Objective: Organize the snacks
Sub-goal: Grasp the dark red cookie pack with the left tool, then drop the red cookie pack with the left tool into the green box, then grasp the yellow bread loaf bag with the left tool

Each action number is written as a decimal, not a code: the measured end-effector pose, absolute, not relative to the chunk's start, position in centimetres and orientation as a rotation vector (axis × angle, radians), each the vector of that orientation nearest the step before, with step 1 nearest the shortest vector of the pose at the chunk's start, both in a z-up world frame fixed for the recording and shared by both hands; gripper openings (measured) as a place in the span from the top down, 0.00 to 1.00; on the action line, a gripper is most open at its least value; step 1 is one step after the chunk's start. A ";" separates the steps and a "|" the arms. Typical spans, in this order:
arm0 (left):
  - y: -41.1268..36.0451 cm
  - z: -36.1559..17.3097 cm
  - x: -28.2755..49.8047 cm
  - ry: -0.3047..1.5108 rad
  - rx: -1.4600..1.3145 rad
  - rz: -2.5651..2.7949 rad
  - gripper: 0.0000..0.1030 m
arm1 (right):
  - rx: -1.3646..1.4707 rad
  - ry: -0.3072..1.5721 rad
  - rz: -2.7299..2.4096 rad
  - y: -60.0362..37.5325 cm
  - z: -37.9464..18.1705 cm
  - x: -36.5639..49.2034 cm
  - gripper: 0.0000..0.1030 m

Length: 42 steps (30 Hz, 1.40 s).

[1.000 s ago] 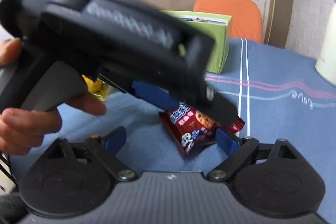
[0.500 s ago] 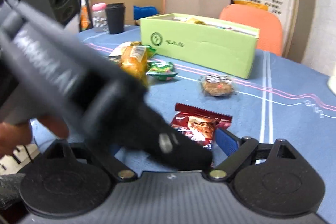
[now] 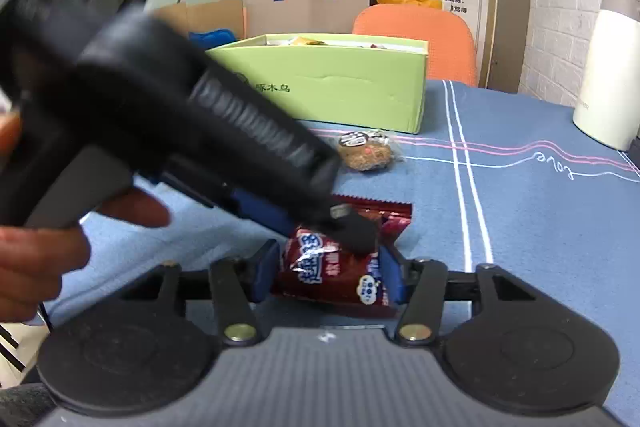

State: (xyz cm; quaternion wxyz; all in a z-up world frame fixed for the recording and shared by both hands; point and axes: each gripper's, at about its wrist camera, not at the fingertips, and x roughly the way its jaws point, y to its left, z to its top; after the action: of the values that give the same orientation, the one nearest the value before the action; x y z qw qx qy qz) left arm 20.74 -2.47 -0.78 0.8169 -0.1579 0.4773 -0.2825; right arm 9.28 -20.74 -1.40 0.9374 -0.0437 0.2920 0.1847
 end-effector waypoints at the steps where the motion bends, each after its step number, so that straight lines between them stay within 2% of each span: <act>1: -2.2 -0.4 20.7 1.006 -0.355 -0.605 0.83 | -0.072 0.593 0.386 -21.0 -1.1 9.5 0.49; 7: -1.0 4.8 23.2 0.851 -0.377 -0.601 0.83 | -0.135 0.472 0.411 -20.5 2.9 12.3 0.48; 13: 1.0 9.5 31.2 0.729 -0.392 -0.519 0.79 | -0.223 0.362 0.453 -18.1 7.0 21.1 0.48; 17: 2.1 9.8 36.9 0.721 -0.393 -0.455 0.77 | -0.199 0.379 0.481 -16.3 7.4 28.6 0.47; 19: 3.0 9.1 39.2 0.733 -0.422 -0.437 0.74 | -0.163 0.414 0.498 -15.7 6.7 31.7 0.44; 20: 3.6 8.7 40.0 0.736 -0.437 -0.427 0.71 | -0.136 0.427 0.505 -15.7 6.2 33.0 0.37; 21: 4.3 8.5 40.5 0.734 -0.452 -0.413 0.62 | -0.108 0.437 0.509 -15.8 5.9 33.7 0.30; 22: 5.2 8.4 40.5 0.713 -0.464 -0.402 0.52 | -0.086 0.434 0.512 -16.2 5.8 33.9 0.30; 23: 6.0 8.7 40.2 0.679 -0.475 -0.394 0.48 | -0.074 0.416 0.509 -16.7 5.9 34.0 0.28; 25: 7.5 9.6 38.8 0.599 -0.480 -0.365 0.34 | -0.050 0.364 0.490 -17.7 6.3 33.5 0.16; 26: 8.1 10.1 38.1 0.567 -0.473 -0.348 0.32 | -0.033 0.336 0.476 -18.3 6.4 33.2 0.07; 34: 10.3 10.9 32.1 0.499 -0.444 -0.287 0.26 | -0.004 0.274 0.448 -21.0 6.8 30.9 0.02; 42: 11.0 6.0 25.7 0.628 -0.414 -0.207 0.26 | -0.119 0.392 0.610 -16.5 3.5 22.9 0.02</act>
State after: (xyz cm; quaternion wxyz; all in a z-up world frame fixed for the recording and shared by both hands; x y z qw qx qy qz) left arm 25.69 10.95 6.01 0.9249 -0.2018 0.3060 -0.1011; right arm 22.89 -16.46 3.45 0.9333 -0.0582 0.1914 0.2982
